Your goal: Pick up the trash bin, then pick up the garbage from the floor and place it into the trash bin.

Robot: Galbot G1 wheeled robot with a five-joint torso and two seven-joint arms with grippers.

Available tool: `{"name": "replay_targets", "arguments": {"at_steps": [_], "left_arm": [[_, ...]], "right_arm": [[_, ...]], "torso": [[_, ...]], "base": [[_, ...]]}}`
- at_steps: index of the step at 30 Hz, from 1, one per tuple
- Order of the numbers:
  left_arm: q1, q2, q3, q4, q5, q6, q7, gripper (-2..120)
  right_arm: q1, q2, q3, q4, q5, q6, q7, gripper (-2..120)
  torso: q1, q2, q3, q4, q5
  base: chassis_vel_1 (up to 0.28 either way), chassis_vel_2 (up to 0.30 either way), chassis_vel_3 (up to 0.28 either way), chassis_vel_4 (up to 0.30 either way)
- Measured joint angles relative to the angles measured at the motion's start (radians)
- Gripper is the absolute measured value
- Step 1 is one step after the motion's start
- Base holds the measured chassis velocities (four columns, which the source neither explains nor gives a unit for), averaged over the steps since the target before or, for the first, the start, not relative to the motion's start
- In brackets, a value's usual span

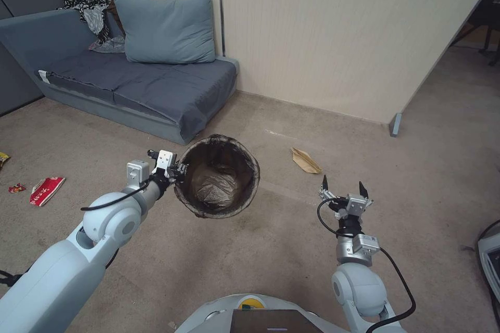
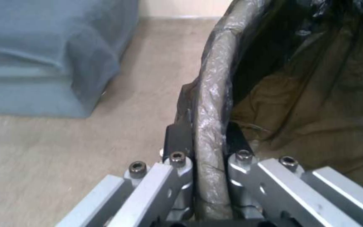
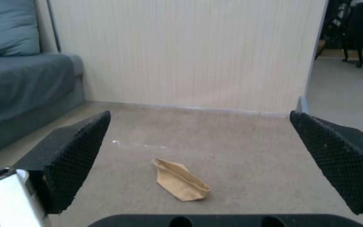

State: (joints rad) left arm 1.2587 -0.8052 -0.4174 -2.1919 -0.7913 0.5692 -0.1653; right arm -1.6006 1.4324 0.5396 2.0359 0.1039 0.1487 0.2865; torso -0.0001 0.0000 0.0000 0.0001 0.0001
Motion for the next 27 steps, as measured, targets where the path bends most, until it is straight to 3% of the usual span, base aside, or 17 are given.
{"name": "replay_targets", "arguments": {"at_steps": [1,4,8,27], "left_arm": [[0.000,0.000,0.000,0.000,0.000,0.000,0.000,4],[0.042,-0.012,-0.011,0.007,0.092,-0.090,0.101,4],[0.079,-0.026,-0.019,0.007,0.134,-0.135,0.139,4],[0.184,-0.067,-0.049,-0.009,0.244,-0.210,0.186,4]], "right_arm": [[0.000,0.000,0.000,0.000,0.000,0.000,0.000,100],[0.005,-0.010,0.000,0.001,0.004,-0.002,-0.001,100],[0.010,-0.015,-0.002,-0.001,0.008,-0.002,-0.001,100],[0.016,-0.014,-0.003,-0.007,0.006,0.004,-0.001,100]], "torso": [[0.000,0.000,0.000,0.0000,0.0000],[0.000,0.000,0.000,0.0000,0.0000],[0.000,0.000,0.000,-0.0001,0.0000],[0.000,0.000,0.000,0.0000,0.0000]], "base": [[0.000,0.000,0.000,0.000],[0.000,0.000,0.000,0.000],[0.000,0.000,0.000,0.000],[0.000,0.000,0.000,0.000]]}}
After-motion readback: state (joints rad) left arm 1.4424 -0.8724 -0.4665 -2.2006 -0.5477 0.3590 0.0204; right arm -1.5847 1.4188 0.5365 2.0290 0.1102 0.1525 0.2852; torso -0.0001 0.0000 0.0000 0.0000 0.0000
